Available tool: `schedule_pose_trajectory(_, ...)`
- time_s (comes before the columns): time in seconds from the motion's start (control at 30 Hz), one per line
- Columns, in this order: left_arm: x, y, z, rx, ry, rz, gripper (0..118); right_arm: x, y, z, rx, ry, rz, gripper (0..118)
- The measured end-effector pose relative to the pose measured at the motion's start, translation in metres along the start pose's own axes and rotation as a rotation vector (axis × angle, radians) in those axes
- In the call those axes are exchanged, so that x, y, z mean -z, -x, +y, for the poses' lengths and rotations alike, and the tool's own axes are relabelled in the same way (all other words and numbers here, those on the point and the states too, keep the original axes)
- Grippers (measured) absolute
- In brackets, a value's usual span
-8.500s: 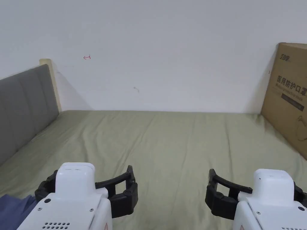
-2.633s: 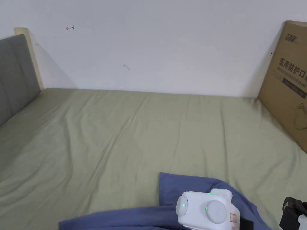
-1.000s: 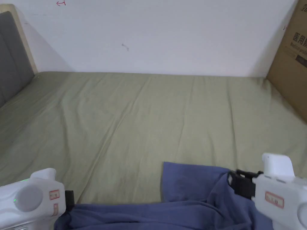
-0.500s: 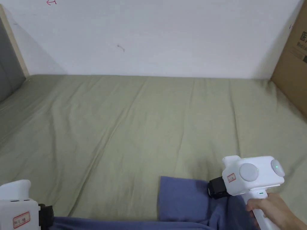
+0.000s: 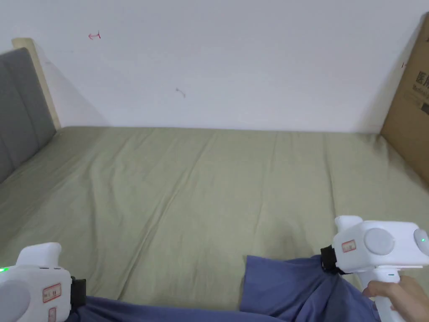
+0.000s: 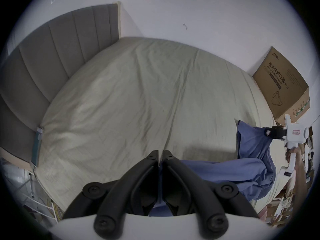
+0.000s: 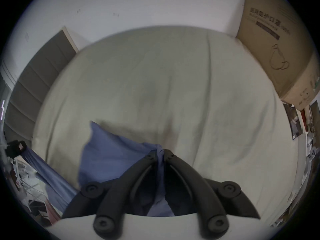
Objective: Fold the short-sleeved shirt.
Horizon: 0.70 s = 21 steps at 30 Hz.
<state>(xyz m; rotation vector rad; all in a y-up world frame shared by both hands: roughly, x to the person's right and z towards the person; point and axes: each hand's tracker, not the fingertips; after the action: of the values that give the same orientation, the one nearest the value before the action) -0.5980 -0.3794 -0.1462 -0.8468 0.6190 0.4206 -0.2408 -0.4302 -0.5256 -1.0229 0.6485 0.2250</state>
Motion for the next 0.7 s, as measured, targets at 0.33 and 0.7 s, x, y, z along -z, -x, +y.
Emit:
schedule_pose_trajectory(0.33, -0.102, -0.001, 0.076, 0.040, -0.266, 0.021, 2, -0.185, -0.033, 0.059, 0.152, -0.324, -0.020, 7)
schedule_pose_trajectory(0.7, -0.191, -0.031, 0.179, 0.098, -0.480, 0.032, 2, -0.315, -0.027, 0.125, 0.186, -0.555, -0.001, 7)
